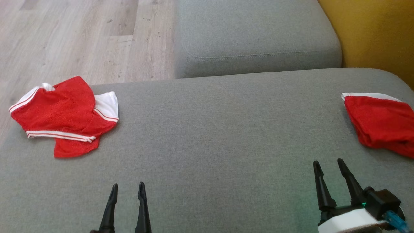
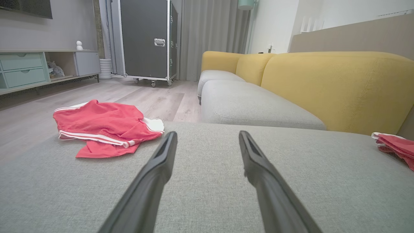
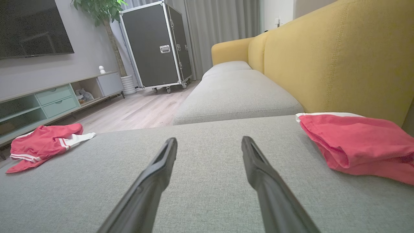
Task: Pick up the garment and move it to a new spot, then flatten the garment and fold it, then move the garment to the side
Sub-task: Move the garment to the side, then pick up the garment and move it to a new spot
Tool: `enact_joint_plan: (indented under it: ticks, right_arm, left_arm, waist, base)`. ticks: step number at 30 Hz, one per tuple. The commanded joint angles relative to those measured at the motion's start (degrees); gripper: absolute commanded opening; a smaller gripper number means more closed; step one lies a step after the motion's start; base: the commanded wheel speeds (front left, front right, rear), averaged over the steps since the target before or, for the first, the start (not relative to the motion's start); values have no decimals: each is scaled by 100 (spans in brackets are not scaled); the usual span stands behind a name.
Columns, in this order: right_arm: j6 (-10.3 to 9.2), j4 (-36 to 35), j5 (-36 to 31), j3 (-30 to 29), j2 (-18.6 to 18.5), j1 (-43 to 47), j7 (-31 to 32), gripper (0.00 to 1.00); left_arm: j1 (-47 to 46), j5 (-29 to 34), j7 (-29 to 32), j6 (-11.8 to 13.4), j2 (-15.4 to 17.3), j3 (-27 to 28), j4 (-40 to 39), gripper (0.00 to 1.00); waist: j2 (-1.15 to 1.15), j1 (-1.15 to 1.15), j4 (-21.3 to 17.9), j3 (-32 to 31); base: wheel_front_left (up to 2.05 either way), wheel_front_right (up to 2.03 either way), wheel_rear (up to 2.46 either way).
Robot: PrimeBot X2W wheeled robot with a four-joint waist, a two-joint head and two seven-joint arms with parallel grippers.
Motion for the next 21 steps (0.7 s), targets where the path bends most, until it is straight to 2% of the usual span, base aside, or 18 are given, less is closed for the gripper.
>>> enact_joint_plan:
  ticks: [1, 21]
  right_arm:
    - [-4, -211, -45, 111, -49, -107, -63, 100]
    - [-4, -118, -55, 108, -87, -29, -63, 100]
  left_arm:
    - [-184, 51, -29, -4, -28, 187, -154, 100]
    - [-199, 104, -29, 23, -28, 191, -131, 100]
  waist:
    - [0, 0, 12, 5]
    - [0, 0, 96, -11]
  base:
    - [0, 0, 0]
    - [0, 0, 0]
